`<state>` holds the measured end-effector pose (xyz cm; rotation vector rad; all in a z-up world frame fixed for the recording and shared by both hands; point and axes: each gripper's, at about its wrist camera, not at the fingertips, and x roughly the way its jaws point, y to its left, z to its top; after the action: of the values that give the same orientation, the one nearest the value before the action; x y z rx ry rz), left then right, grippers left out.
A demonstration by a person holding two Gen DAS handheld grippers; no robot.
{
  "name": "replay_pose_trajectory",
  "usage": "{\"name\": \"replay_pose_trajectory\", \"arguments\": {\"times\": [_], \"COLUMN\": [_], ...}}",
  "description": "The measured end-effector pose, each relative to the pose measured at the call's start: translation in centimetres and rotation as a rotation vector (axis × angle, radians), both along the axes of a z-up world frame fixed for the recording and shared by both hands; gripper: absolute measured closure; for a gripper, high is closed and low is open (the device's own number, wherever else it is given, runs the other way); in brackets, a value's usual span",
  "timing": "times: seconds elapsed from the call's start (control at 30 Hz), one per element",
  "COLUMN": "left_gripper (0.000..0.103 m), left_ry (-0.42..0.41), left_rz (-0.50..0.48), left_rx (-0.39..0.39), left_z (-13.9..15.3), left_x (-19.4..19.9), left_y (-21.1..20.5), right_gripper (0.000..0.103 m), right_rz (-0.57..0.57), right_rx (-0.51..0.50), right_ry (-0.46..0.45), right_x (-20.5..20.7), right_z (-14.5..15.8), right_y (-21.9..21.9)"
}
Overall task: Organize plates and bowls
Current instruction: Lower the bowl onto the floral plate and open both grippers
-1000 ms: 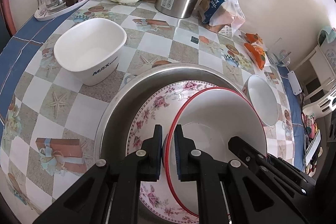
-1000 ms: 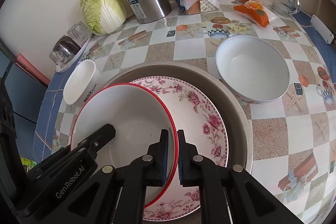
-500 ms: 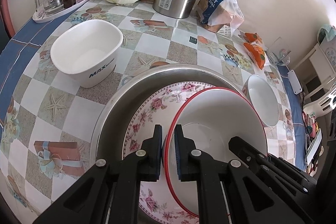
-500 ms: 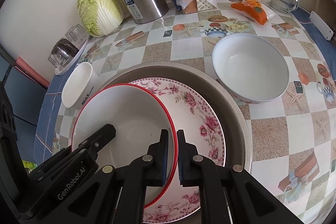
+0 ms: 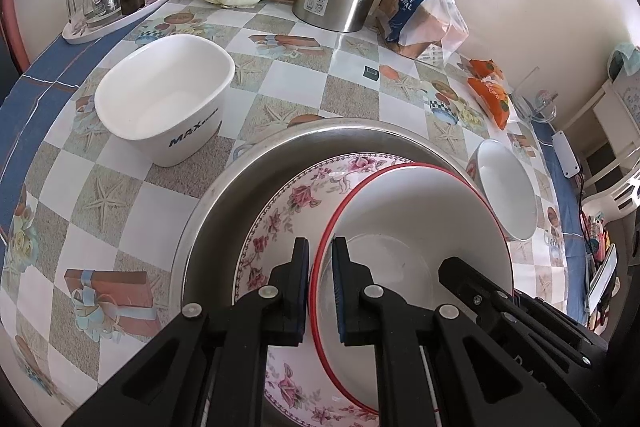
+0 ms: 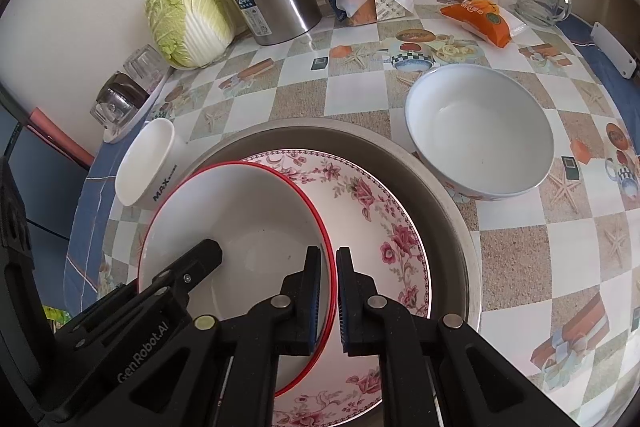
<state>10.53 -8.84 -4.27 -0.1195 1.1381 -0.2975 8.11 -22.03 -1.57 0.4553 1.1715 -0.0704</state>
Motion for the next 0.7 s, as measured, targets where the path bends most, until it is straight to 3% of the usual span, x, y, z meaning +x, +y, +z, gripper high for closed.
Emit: {"name": "replay_pose_trajectory", "arguments": {"times": [0.43, 0.7], "left_gripper": [0.093, 0.09], "left_ry": [-0.003, -0.034], "left_rz": [0.007, 0.019], "left_rx": [-0.01, -0.021], "left_z": [0.3, 1.4], "left_x": [0.0, -0.4], "left_y": [0.3, 0.6], "right_gripper": [0.092, 0.092], "right_rz": [-0.023, -0.025], "right_rx": [0.028, -0.004], "right_ry": [0.005, -0.026], "right_x": [-0.1, -0.3], "right_z": [0.1, 1.7], "right_y": [-0.3, -0.4]}}
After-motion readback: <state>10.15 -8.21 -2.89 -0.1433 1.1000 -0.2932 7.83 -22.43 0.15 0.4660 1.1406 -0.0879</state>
